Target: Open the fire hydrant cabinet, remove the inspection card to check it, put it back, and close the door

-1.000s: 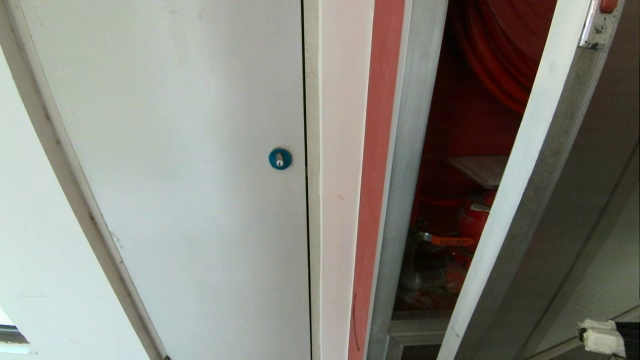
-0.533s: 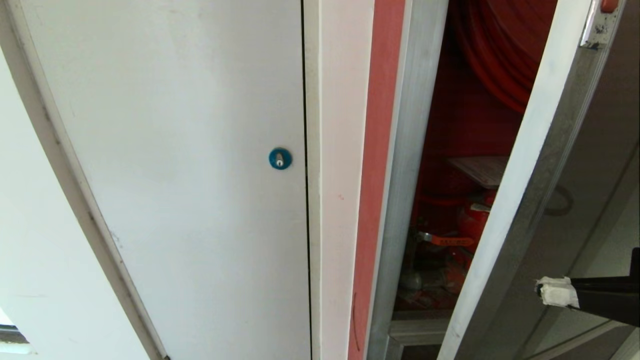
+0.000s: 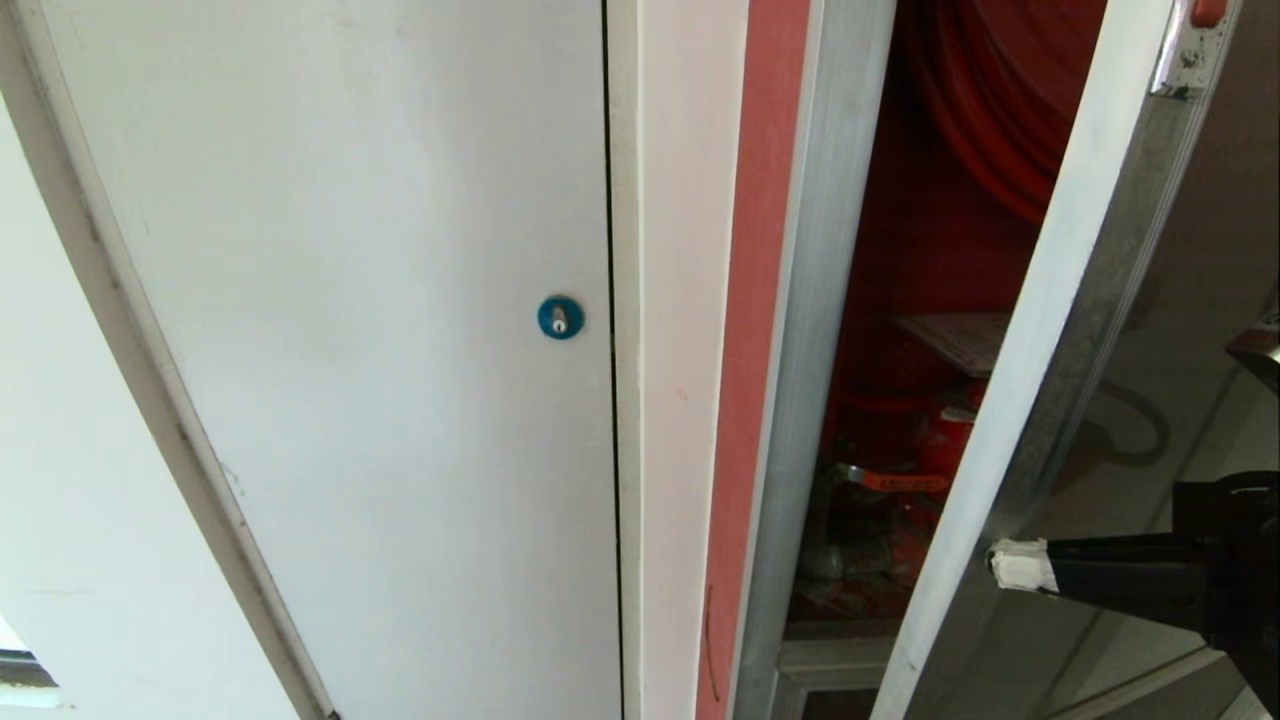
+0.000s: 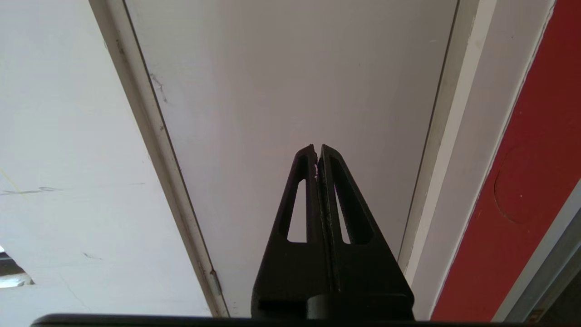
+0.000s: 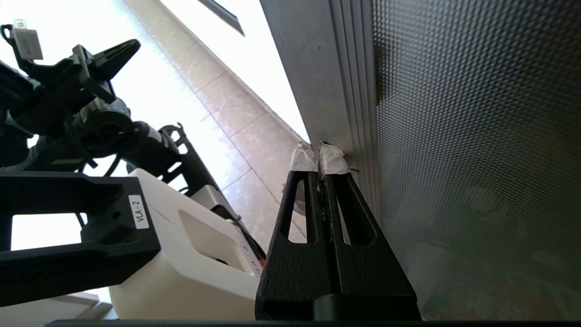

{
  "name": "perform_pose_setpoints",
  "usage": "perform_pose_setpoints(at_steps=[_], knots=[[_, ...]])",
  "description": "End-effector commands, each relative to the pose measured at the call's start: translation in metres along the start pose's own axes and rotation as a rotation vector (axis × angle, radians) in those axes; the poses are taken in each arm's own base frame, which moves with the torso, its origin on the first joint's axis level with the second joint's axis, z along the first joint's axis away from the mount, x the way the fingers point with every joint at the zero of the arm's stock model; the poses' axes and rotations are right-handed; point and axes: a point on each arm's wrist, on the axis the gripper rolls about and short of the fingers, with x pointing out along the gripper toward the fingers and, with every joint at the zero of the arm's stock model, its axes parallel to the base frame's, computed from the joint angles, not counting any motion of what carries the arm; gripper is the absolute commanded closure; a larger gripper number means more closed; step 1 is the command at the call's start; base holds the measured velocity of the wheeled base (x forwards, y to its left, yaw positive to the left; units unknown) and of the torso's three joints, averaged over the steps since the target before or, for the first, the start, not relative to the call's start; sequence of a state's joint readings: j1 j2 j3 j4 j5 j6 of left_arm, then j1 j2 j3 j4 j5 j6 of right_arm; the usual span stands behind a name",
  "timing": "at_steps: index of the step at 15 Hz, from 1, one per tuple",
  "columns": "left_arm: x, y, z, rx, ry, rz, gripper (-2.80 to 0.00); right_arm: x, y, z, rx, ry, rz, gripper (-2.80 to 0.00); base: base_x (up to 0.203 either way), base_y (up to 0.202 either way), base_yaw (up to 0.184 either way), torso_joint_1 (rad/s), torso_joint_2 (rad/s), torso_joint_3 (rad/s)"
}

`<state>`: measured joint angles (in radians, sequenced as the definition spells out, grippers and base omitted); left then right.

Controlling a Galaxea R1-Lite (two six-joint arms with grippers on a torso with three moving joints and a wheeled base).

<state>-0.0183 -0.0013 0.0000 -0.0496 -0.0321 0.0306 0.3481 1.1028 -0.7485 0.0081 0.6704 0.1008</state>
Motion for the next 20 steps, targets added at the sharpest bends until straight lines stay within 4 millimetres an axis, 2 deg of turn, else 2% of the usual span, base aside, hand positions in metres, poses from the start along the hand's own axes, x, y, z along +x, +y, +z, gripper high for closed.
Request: perform_pose_setpoints(at_steps=[1,9,15,20], knots=[[0.001,0.000,-0.006,-0.001,0.022,-0.001,0.00,0.006,-0.004,-0.001,0.013,0.018,-0.007,0.00,0.000,0.000,0.000,0.000,0.00,0.000],[0.001,0.000,-0.006,-0.001,0.020,-0.001,0.00,0.033,-0.028,-0.009,0.015,0.014,-0.099,0.00,0.000,0.000,0.000,0.000,0.00,0.000],[0.001,0.000,-0.006,-0.001,0.020,-0.001,0.00,0.065,-0.056,-0.018,0.026,0.023,-0.168,0.00,0.000,0.000,0.000,0.000,0.00,0.000],[0.001,0.000,-0.006,-0.001,0.020,-0.001,0.00,0.082,-0.071,-0.020,0.021,0.012,-0.236,0.00,0.000,0.000,0.000,0.000,0.00,0.000]])
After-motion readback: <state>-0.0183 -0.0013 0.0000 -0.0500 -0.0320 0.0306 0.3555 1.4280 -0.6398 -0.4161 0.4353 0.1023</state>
